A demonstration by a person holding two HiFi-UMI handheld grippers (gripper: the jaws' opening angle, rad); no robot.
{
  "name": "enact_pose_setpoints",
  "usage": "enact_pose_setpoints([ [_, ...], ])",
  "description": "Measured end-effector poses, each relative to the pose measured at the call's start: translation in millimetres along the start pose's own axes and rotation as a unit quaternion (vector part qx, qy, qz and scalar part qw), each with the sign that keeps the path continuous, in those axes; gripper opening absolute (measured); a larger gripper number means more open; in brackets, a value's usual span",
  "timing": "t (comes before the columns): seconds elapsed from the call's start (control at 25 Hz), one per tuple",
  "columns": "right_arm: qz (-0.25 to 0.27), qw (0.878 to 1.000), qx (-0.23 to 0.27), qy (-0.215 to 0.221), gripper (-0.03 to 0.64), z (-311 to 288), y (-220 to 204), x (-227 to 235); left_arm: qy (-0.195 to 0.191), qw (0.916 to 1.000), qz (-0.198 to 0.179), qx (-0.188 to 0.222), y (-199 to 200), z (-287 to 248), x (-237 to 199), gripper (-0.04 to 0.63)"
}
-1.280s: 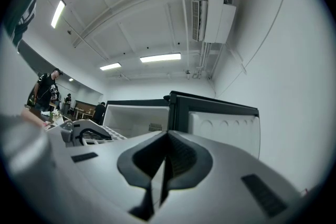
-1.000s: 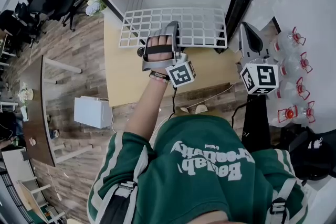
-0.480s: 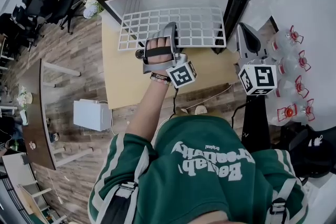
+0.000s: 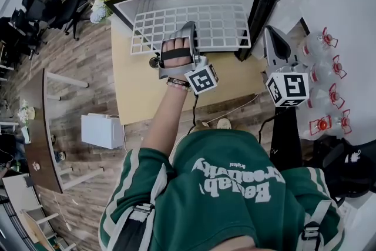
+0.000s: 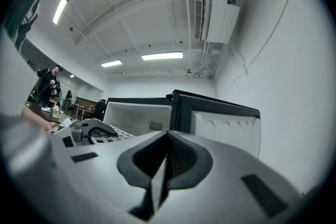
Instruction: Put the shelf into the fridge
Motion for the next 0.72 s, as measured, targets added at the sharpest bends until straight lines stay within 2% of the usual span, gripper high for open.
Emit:
enact_pose_setpoints([
  [0.32,0.000,1.000,-0.002,0.005,0.003,-12,-3,-3,0.010,0.9999,-0.003,0.006,-2,-5,2,0.032],
  [0.48,-0.001,1.000,-0.003,0.008,0.003,-17,-4,-7,-0.010,0.9999,0.009,0.001,-1,-6,5,0.041],
  [0.72,0.000,1.000,-0.002,0.012,0.003,-23,-3,-11,-0.027,0.9996,0.008,-0.007,0,-10,3,0.042],
])
Point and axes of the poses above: the fingertips, and each gripper's own axes: z backward along the fingers, x to its right, y out of its top, the point moved 2 cm from there along z, backward along the fingers, and after that the axes turned 11 degrees about z, right-handed, at the moved point
